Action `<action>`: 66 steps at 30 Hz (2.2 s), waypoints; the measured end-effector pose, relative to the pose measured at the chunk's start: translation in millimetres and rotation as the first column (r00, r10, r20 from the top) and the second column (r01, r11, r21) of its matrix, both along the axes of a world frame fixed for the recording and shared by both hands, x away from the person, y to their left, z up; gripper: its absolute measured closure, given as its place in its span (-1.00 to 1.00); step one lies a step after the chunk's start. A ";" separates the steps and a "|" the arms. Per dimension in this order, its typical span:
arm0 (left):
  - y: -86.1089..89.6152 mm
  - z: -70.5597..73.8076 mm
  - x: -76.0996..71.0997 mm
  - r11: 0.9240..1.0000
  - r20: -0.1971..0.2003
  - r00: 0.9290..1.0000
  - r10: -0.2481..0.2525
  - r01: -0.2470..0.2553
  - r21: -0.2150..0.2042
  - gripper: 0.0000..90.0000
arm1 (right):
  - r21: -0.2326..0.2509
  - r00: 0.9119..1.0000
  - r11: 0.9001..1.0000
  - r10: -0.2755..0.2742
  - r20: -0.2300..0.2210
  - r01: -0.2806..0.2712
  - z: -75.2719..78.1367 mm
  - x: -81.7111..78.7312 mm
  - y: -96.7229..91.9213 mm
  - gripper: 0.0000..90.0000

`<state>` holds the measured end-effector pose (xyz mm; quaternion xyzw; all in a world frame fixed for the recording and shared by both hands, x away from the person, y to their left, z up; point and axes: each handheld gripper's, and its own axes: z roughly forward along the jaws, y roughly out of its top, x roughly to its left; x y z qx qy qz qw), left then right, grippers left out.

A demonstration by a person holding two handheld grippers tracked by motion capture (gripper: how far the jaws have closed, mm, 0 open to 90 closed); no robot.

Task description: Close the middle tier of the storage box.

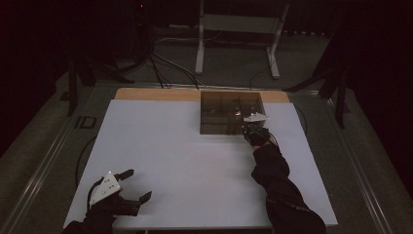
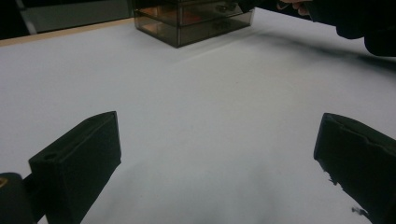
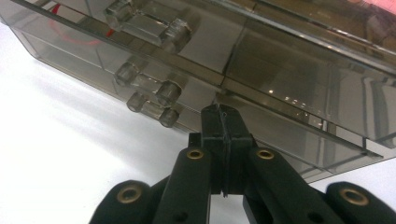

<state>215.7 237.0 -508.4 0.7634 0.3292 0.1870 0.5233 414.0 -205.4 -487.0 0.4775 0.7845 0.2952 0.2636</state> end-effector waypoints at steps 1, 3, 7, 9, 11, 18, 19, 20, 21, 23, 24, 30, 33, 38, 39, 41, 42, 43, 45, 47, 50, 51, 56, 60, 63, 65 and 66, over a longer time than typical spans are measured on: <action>0.0 -0.1 0.1 1.000 -0.001 1.000 0.000 0.000 0.000 -0.95 | 0.002 1.000 1.000 -0.001 0.000 0.001 -0.1 0.4 -0.1 1.00; 0.0 0.2 0.0 1.000 0.000 1.000 0.001 -0.001 -0.002 -0.95 | 0.003 1.000 1.000 -0.003 -0.001 0.003 -0.1 1.0 -0.1 1.00; 0.0 0.1 0.1 1.000 0.000 1.000 0.002 -0.002 0.000 -0.95 | 0.002 1.000 1.000 -0.001 -0.003 0.001 -0.7 1.6 0.0 1.00; -0.1 -0.1 0.2 1.000 0.000 1.000 0.001 -0.001 0.000 -0.95 | 0.003 1.000 1.000 -0.001 -0.002 0.001 -1.1 1.9 0.0 1.00; -0.1 -0.4 0.3 1.000 -0.003 1.000 0.000 0.000 -0.001 -0.95 | 0.004 1.000 1.000 -0.003 -0.004 0.003 -1.4 2.4 0.1 1.00; 0.0 -0.3 0.2 1.000 -0.003 1.000 0.001 -0.001 -0.004 -0.95 | 0.002 1.000 1.000 -0.002 -0.011 0.002 -1.8 5.3 -0.2 1.00; -0.1 -0.3 0.4 1.000 -0.001 1.000 0.000 0.000 -0.003 -0.95 | 0.000 1.000 1.000 0.000 -0.015 0.000 -1.3 5.7 0.0 1.00; -0.1 -0.3 0.4 1.000 -0.001 1.000 0.000 0.000 -0.003 -0.95 | 0.000 1.000 1.000 0.000 -0.015 0.000 -1.3 5.7 0.0 1.00; -0.4 -0.7 0.4 1.000 -0.004 1.000 -0.001 0.001 0.000 -0.95 | -0.002 1.000 1.000 0.001 -0.015 -0.001 -1.2 5.8 0.0 1.00; -0.4 -0.7 0.4 1.000 -0.004 1.000 -0.001 0.001 0.000 -0.95 | -0.001 1.000 1.000 0.001 -0.017 -0.001 -1.1 5.9 -0.1 1.00; -0.3 -0.3 0.5 1.000 -0.001 1.000 -0.001 0.001 -0.001 -0.95 | -0.002 1.000 1.000 0.000 -0.017 0.000 -0.9 5.9 0.1 1.00; -0.3 -0.4 0.5 1.000 -0.002 1.000 -0.002 0.002 0.000 -0.95 | 0.004 1.000 1.000 0.005 -0.015 -0.005 -1.4 6.1 -1.1 1.00; -0.4 -0.7 0.5 1.000 -0.004 1.000 0.000 0.000 -0.001 -0.95 | 0.004 1.000 1.000 0.006 -0.014 -0.006 -1.5 5.9 -1.2 1.00; -0.7 -0.6 0.4 1.000 -0.002 1.000 -0.001 0.001 0.000 -0.95 | 0.014 1.000 1.000 0.012 -0.010 -0.012 -2.5 5.5 -2.1 1.00; -0.6 -0.5 0.4 1.000 -0.003 1.000 -0.001 0.001 0.000 -0.95 | 0.018 1.000 1.000 0.012 -0.009 -0.012 -2.9 5.4 -2.6 1.00; -0.4 -0.3 0.5 1.000 -0.001 1.000 -0.001 0.001 0.002 -0.95 | 0.022 1.000 1.000 0.016 -0.016 -0.015 -3.1 5.0 -3.1 1.00; -0.6 -0.6 0.5 1.000 -0.002 1.000 0.000 0.000 0.000 -0.95 | 0.025 1.000 0.999 0.021 -0.016 -0.021 -2.9 4.3 -2.8 1.00; -0.5 -0.7 0.6 1.000 -0.004 1.000 -0.001 0.001 0.004 -0.95 | 0.019 1.000 0.999 0.026 -0.012 -0.026 -2.7 3.5 -2.5 1.00; -0.5 -0.6 0.7 1.000 -0.004 1.000 0.000 0.000 0.002 -0.95 | 0.012 0.999 0.999 0.033 -0.009 -0.032 -2.2 1.8 -2.0 1.00; -0.7 -0.6 0.5 1.000 -0.002 1.000 -0.001 0.001 0.003 -0.95 | 0.011 0.999 0.999 0.033 -0.009 -0.033 -1.8 0.8 -2.3 1.00; -0.5 -0.4 0.4 1.000 -0.002 1.000 0.001 -0.001 0.001 -0.95 | 0.018 0.999 0.999 0.033 -0.001 -0.033 -0.2 -1.9 -2.8 0.95; -0.5 -0.3 0.5 1.000 -0.001 1.000 0.000 0.000 0.002 -0.95 | 0.021 0.999 0.999 0.035 0.002 -0.035 0.3 -3.1 -2.7 0.92; -1.0 -0.5 0.6 1.000 -0.002 1.000 0.000 0.000 0.001 -0.95 | 0.020 0.998 0.998 0.057 -0.002 -0.057 -0.1 -8.7 -0.9 0.80; -0.7 -0.5 0.6 1.000 -0.003 1.000 0.000 0.000 0.004 -0.95 | 0.026 0.998 0.998 0.061 -0.016 -0.061 -0.9 -11.2 -0.3 0.67; -1.0 -0.4 0.6 1.000 -0.002 1.000 -0.001 0.001 0.003 -0.95 | 0.029 0.998 0.997 0.066 -0.020 -0.065 -0.6 -12.0 0.0 0.64; -0.8 -0.5 0.7 1.000 -0.003 1.000 -0.001 0.001 0.006 -0.95 | 0.038 0.997 0.997 0.068 -0.028 -0.066 -0.2 -11.7 -0.4 0.59; -1.0 -0.5 0.8 1.000 -0.003 1.000 0.000 0.000 0.003 -0.95 | 0.043 0.998 0.997 0.064 -0.028 -0.063 0.0 -11.6 -0.8 0.57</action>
